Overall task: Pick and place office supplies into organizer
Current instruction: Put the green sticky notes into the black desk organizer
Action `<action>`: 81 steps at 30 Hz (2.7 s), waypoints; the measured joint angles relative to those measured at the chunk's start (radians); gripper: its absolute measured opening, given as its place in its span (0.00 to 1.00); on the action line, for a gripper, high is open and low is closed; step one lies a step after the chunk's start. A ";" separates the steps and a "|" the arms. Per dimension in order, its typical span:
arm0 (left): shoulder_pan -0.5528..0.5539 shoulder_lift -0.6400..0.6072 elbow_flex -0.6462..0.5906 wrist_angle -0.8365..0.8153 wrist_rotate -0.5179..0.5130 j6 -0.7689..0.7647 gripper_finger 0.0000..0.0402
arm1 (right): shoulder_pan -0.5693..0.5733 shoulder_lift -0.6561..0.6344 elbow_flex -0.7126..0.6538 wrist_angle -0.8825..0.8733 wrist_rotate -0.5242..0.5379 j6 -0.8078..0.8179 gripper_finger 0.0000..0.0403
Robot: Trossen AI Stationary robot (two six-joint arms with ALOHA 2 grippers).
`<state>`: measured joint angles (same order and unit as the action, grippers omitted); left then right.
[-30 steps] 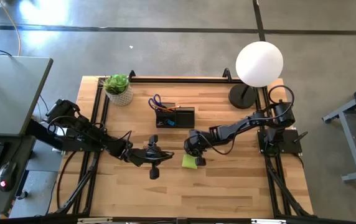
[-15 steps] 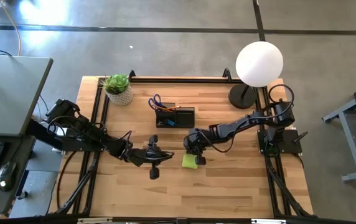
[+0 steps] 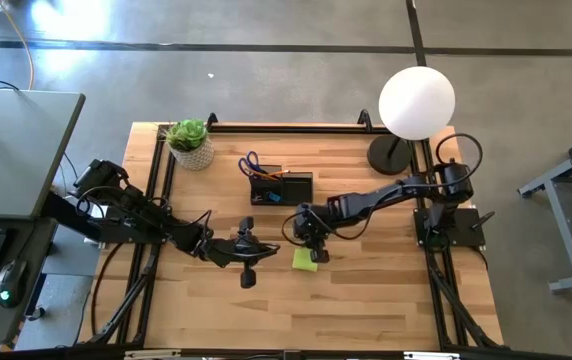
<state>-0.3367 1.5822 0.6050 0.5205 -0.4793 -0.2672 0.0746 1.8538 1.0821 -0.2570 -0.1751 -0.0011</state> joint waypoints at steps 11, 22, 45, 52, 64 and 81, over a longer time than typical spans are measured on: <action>0.000 0.000 0.000 0.000 0.019 0.000 0.01 | 0.002 0.000 -0.024 0.047 -0.019 0.026 0.22; 0.002 0.000 0.001 0.001 0.019 0.000 0.01 | -0.003 0.000 -0.023 0.044 -0.050 0.049 0.22; 0.003 0.000 0.001 -0.007 0.023 0.000 0.01 | -0.002 0.083 0.057 -0.030 -0.035 0.020 0.22; 0.002 0.000 0.001 -0.009 0.023 0.000 0.01 | -0.004 0.111 0.061 -0.014 -0.061 0.019 0.22; 0.002 0.000 0.001 -0.023 0.023 0.000 0.01 | -0.003 0.114 0.059 -0.017 -0.065 -0.019 0.14; 0.002 0.000 0.001 -0.022 0.023 0.000 0.01 | -0.062 -0.038 0.051 -0.074 -0.061 -0.112 0.01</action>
<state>-0.3344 1.5818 0.6056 0.4982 -0.4561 -0.2672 0.0127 1.8153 1.1336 -0.3314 -0.2360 -0.1130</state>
